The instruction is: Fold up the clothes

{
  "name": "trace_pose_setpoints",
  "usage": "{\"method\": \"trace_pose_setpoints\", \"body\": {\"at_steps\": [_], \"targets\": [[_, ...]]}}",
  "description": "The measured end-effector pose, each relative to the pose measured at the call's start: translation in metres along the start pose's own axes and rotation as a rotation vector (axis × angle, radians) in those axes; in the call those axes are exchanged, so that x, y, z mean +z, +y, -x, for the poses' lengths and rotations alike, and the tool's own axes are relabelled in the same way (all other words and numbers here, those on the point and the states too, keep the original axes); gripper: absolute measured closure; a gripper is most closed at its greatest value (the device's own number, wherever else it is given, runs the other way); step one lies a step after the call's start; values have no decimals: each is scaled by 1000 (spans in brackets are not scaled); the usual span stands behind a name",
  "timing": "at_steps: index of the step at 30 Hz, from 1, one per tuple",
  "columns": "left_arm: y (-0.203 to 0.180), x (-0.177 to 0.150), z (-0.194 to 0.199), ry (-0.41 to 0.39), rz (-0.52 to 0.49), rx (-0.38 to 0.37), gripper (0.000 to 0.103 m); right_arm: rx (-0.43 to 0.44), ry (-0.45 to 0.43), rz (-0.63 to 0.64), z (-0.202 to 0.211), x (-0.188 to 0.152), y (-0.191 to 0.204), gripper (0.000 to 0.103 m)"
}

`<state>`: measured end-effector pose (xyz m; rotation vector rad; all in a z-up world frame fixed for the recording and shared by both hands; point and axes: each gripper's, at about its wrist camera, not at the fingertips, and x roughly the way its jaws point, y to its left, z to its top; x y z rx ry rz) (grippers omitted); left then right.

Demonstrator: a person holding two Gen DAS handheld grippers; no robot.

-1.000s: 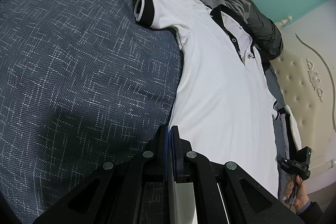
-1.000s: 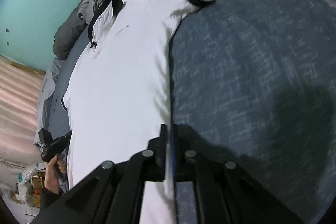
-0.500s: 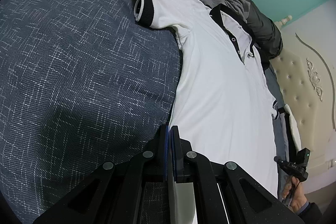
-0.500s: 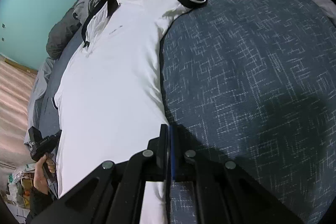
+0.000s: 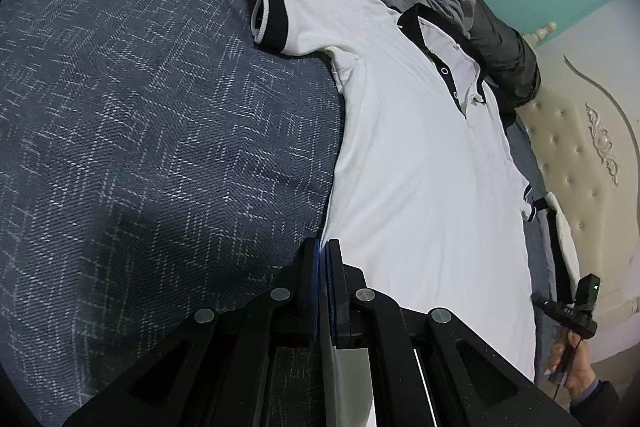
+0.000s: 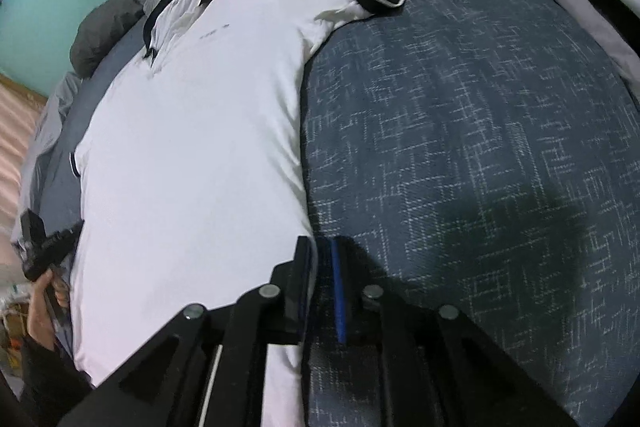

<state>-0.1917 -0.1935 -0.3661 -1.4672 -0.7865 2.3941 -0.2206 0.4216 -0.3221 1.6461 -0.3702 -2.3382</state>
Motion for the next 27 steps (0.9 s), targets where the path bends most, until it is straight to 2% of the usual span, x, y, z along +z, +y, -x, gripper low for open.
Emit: {"method": "trace_pose_setpoints", "body": {"at_steps": [4, 5, 6, 7, 12, 16, 18, 21, 27], "targets": [[3, 2, 14, -29, 20, 27, 87, 23, -43, -63, 15, 15, -10, 85], [3, 3, 19, -45, 22, 44, 80, 32, -62, -86, 19, 20, -15, 83], [2, 4, 23, -59, 18, 59, 73, 43, -83, -108, 22, 27, -20, 77], [0, 6, 26, -74, 11, 73, 71, 56, -107, -130, 25, 35, -25, 69], [-18, 10, 29, -108, -39, 96, 68, 68, -196, -185, 25, 78, -41, 58], [-34, 11, 21, -109, -76, 89, 62, 19, -249, -208, 24, 110, -52, 45], [-42, 12, 15, -106, -94, 88, 61, -6, -275, -217, 20, 127, -54, 45], [-53, 12, 5, -101, -122, 89, 61, 0, -312, -248, 10, 148, -61, 45], [-65, 14, -10, -104, -175, 138, 60, -17, -329, -240, -11, 177, -66, 44]]}}
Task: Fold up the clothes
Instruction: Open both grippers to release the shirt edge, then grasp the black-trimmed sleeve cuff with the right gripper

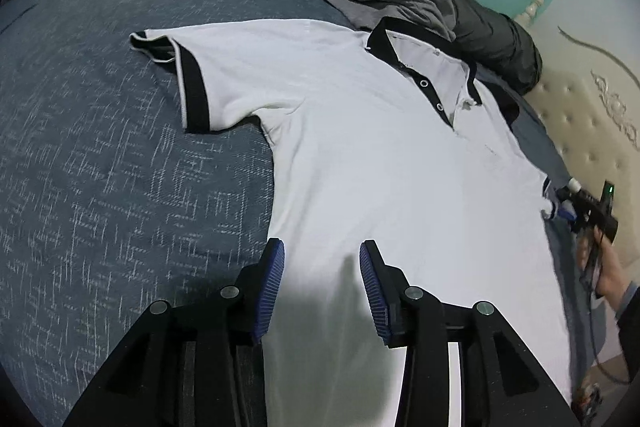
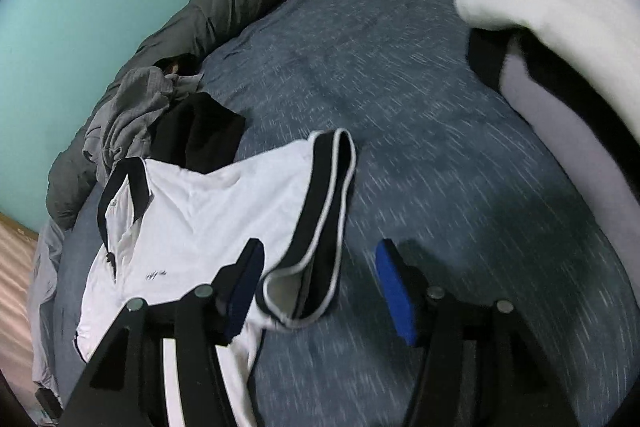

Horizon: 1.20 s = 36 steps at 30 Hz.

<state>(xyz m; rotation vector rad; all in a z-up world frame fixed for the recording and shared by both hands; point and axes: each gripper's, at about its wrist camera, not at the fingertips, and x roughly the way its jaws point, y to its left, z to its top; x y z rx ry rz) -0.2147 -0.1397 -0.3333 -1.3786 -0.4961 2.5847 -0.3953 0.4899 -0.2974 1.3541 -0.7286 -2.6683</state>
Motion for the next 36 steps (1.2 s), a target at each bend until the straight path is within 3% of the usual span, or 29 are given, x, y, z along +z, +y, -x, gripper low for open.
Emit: {"method": "trace_pose_setpoints", "body": {"at_steps": [14, 15, 19, 22, 32, 36], "targets": [[1, -5, -11, 19, -22, 18, 57, -30, -32, 64, -46, 34, 8, 44], [1, -5, -11, 20, -22, 18, 57, -26, -34, 67, -48, 35, 8, 48], [3, -3, -13, 24, -22, 16, 57, -16, -28, 104, -53, 36, 12, 87], [3, -3, -13, 24, -21, 15, 57, -1, -63, 136, -44, 34, 20, 100], [3, -4, -11, 27, -11, 5, 57, 40, -157, 251, -3, 23, 57, 100], [2, -5, -11, 31, -11, 5, 57, 97, -145, 340, 9, 6, 93, 100]]}}
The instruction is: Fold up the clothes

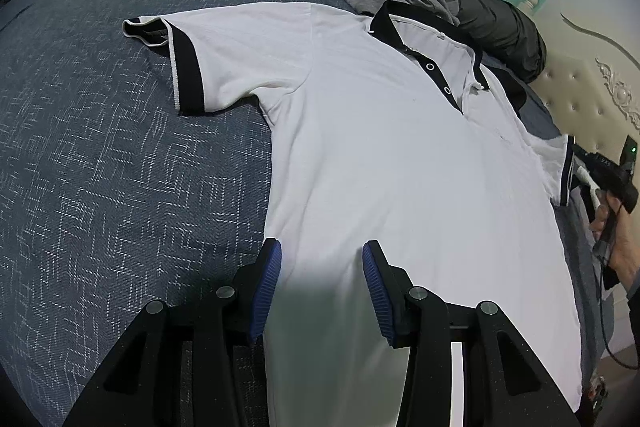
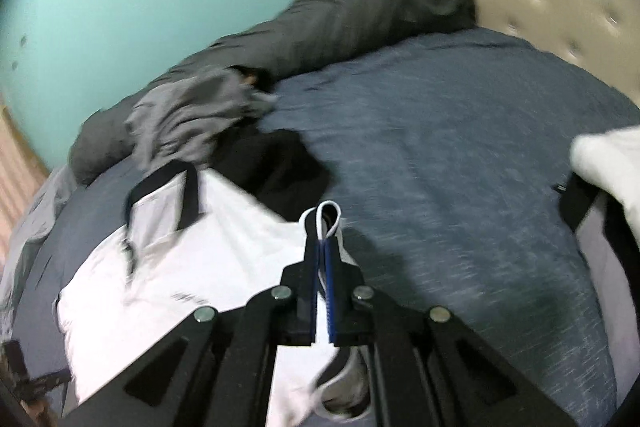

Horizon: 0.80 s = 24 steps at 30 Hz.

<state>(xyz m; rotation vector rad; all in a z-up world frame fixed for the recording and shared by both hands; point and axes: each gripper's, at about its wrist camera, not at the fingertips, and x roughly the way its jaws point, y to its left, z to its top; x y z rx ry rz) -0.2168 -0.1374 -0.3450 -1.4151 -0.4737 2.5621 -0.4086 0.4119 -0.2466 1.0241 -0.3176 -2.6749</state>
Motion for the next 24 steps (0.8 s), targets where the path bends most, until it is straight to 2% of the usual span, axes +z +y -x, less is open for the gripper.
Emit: {"method": "trace_pose_setpoints", "body": {"at_steps": [5, 9, 17, 20, 22, 24], "targets": [[-1, -2, 0, 5, -3, -2, 57, 55, 68, 86, -11, -11, 58, 100], [2, -1, 1, 6, 2, -8, 57, 60, 131, 128, -31, -27, 96, 100], [5, 0, 0, 10, 7, -14, 57, 79, 245, 98, -62, -49, 128, 99], [6, 0, 0, 11, 13, -19, 57, 111, 239, 62, -53, -48, 125, 97], [6, 0, 0, 11, 15, -21, 57, 105, 185, 50, -38, -41, 116, 83], [6, -1, 1, 11, 16, -22, 57, 94, 141, 29, -26, -36, 106, 80]]}}
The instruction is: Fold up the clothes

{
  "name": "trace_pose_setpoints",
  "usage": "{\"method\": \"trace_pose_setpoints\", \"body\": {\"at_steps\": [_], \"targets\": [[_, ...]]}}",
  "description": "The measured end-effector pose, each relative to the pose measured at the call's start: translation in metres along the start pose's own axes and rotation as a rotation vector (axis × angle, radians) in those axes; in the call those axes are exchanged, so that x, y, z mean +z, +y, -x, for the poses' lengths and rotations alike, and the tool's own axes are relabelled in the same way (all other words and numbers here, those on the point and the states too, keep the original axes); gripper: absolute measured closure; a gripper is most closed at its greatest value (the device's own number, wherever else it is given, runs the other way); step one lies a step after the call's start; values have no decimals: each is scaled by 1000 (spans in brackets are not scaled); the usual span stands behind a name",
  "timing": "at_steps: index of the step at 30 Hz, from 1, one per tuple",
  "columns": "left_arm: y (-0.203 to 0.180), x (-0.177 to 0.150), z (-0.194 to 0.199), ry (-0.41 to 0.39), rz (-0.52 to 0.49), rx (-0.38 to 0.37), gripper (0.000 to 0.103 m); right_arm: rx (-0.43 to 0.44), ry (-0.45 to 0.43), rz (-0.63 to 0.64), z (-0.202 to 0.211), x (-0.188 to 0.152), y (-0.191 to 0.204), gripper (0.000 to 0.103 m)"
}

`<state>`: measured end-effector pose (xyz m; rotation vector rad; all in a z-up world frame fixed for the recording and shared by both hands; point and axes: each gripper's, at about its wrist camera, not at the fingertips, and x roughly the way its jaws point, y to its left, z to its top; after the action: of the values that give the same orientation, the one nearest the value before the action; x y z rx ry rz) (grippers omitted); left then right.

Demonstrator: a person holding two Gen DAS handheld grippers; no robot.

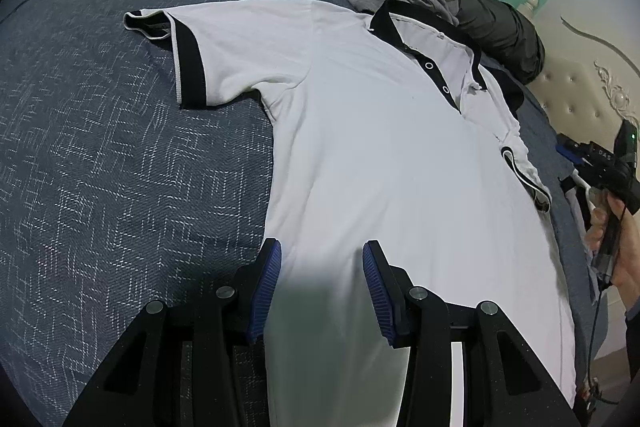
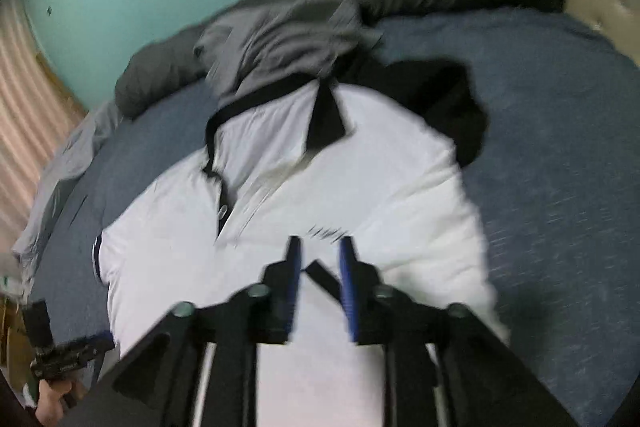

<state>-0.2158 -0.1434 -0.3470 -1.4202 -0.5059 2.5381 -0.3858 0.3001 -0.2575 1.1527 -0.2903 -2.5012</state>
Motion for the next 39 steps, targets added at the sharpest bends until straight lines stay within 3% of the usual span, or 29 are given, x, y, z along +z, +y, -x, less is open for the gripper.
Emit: {"method": "trace_pose_setpoints", "body": {"at_steps": [3, 7, 15, 24, 28, 31, 39], "targets": [[0, 0, 0, 1, 1, -1, 57, -44, 4, -70, 7, -2, -26, 80], [-1, 0, -1, 2, -2, 3, 57, -71, 61, -68, 5, -21, -43, 80], [-2, 1, -2, 7, -4, 3, 57, -77, 215, -39, -27, -72, -38, 81], [-1, 1, -1, 7, 3, -4, 57, -75, 68, -93, 4, -59, -34, 81], [-2, 0, 0, 6, 5, -4, 57, -54, 79, -82, -7, -51, -28, 81], [-2, 0, 3, 0, 9, -9, 57, -41, 188, -78, -36, -52, -23, 81], [22, 7, 30, -70, 77, -19, 52, 22, 58, -87, 9, -72, -6, 81]]}}
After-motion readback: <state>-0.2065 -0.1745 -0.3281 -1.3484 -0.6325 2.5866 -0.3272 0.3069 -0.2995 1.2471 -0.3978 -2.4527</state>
